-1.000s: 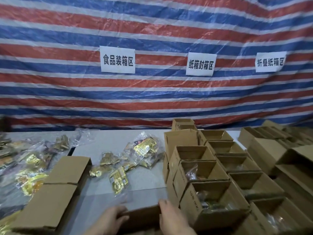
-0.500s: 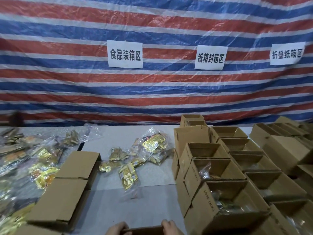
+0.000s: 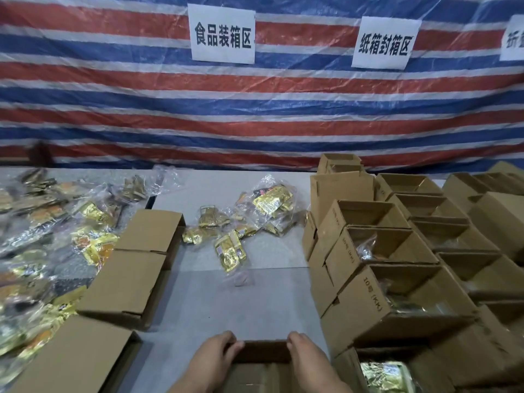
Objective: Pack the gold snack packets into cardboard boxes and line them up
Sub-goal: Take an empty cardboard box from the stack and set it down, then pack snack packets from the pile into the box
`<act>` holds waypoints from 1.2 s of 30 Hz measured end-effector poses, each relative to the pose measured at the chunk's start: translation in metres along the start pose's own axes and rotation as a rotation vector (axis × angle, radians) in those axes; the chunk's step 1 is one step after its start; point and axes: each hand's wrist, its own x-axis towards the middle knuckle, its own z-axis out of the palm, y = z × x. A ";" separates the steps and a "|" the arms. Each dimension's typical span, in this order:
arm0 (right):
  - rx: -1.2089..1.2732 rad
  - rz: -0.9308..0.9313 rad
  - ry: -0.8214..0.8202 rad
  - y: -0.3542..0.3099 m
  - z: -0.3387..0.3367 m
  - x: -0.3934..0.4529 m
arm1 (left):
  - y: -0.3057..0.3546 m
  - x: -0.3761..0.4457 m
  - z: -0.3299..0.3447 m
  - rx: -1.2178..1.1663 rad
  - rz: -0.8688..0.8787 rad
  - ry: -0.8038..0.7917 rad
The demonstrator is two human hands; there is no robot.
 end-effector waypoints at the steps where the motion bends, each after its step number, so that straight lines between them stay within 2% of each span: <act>1: -0.004 -0.014 0.025 0.001 0.001 -0.002 | -0.001 0.000 -0.001 -0.002 -0.011 -0.002; 3: -0.023 -0.014 0.071 -0.001 -0.001 -0.003 | 0.000 0.005 -0.005 -0.027 -0.059 0.014; 7: -0.016 -0.010 0.146 -0.009 -0.020 0.013 | 0.006 0.055 -0.024 -0.043 -0.145 0.167; 13: 0.210 -0.029 0.300 -0.025 -0.056 0.054 | 0.011 0.169 -0.049 -0.212 -0.357 0.244; 21: 0.343 -0.082 0.367 -0.014 -0.046 0.079 | -0.008 0.284 -0.016 -0.119 -0.611 0.215; 27: 0.371 -0.031 0.367 0.017 -0.020 0.088 | -0.019 0.322 0.009 -0.013 -0.632 0.223; 31: 0.401 0.003 0.344 0.018 -0.014 0.095 | -0.020 0.316 0.011 0.021 -0.594 0.180; 36: 0.469 0.026 0.327 -0.003 -0.028 0.098 | -0.018 0.271 -0.010 -0.271 -0.543 0.126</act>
